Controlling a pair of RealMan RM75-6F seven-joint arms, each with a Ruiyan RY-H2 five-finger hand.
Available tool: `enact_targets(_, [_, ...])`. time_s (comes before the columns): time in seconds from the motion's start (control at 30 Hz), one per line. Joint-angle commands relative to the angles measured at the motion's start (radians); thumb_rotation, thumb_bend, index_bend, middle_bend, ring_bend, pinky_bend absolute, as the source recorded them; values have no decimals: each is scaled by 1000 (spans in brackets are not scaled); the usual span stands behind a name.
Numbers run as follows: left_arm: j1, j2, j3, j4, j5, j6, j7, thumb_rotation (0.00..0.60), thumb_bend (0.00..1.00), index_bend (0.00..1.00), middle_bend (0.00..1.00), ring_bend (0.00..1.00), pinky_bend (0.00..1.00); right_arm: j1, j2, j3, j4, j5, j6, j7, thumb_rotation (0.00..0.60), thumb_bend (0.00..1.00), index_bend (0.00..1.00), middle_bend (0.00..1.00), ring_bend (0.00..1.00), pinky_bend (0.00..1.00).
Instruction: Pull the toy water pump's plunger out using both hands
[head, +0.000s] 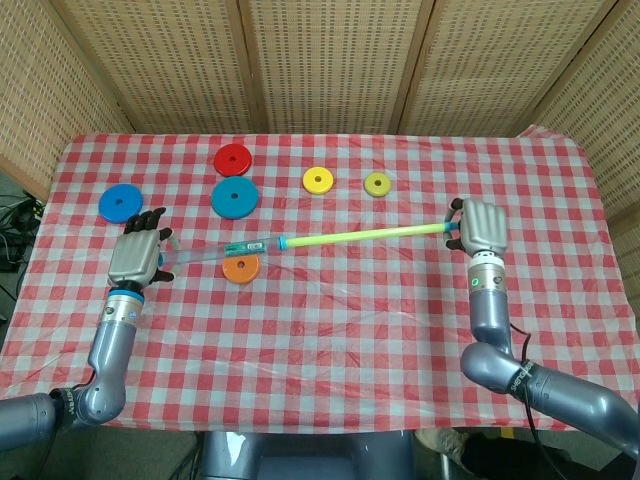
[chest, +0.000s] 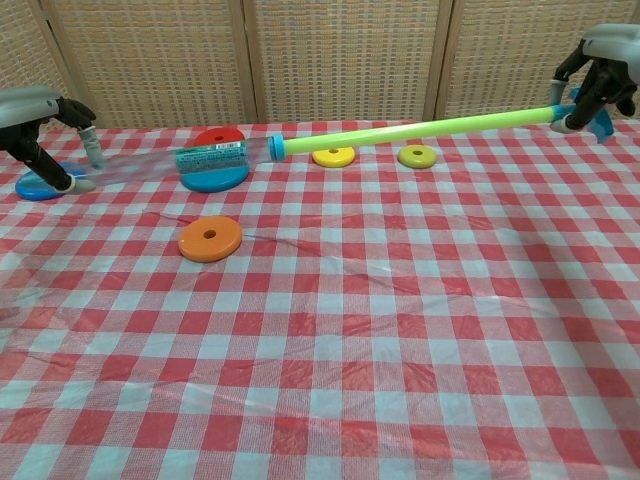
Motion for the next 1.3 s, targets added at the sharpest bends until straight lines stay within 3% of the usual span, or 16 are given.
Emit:
enact_targets(0.03, [-1, 1, -2, -2, -1, -1, 3, 600, 364, 549, 0, 0, 0, -3, 3, -1, 5, 2, -2, 0, 600, 560, 772, 1000, 1000, 783])
enact_targets(0.23, [-16, -6, -11, -5, -6, -10, 22, 600, 364, 538, 0, 0, 0, -11, 12, -7, 17, -7, -3, 1, 600, 553, 770, 1000, 1000, 781])
enact_targets(0.33, [-26, -3, -5, -11, -10, -29, 38, 600, 343, 425, 0, 0, 0, -15, 20, -18, 14, -4, -8, -17, 600, 482, 708, 968, 956, 722])
enact_targets(0.47, [-36, 6, -4, -20, -20, -49, 50, 600, 283, 225, 0, 0, 0, -13, 39, -27, -2, 43, -22, -60, 600, 398, 513, 695, 728, 455])
enact_targets(0.57, [-43, 12, 1, -26, -27, -64, 60, 600, 263, 151, 0, 0, 0, -9, 51, -30, -13, 110, -27, -103, 600, 356, 363, 456, 511, 290])
enact_targets(0.67, [-45, 16, 9, -31, -34, -72, 63, 600, 259, 134, 0, 0, 0, -7, 58, -34, -15, 161, -38, -130, 600, 326, 261, 279, 320, 220])
enact_targets(0.9, [-13, 27, 20, -67, 16, -41, 9, 600, 256, 123, 0, 0, 0, -23, 62, -45, -18, 127, -30, -96, 600, 302, 168, 40, 56, 122])
enact_targets(1.07, [49, 51, 60, -99, 128, -1, -67, 600, 257, 114, 0, 0, 0, -76, 99, -65, -68, -31, -52, 26, 600, 289, 127, 0, 0, 18])
enact_targets(1.2, [147, 109, 158, -110, 351, 36, -184, 600, 263, 69, 0, 0, 0, -190, 155, -147, -125, -395, -19, 243, 600, 257, 117, 0, 0, 0])
enact_targets(1.3, [208, 126, 208, -95, 460, 102, -224, 600, 241, 40, 0, 0, 0, -253, 165, -207, -113, -576, 51, 333, 600, 220, 89, 0, 0, 0])
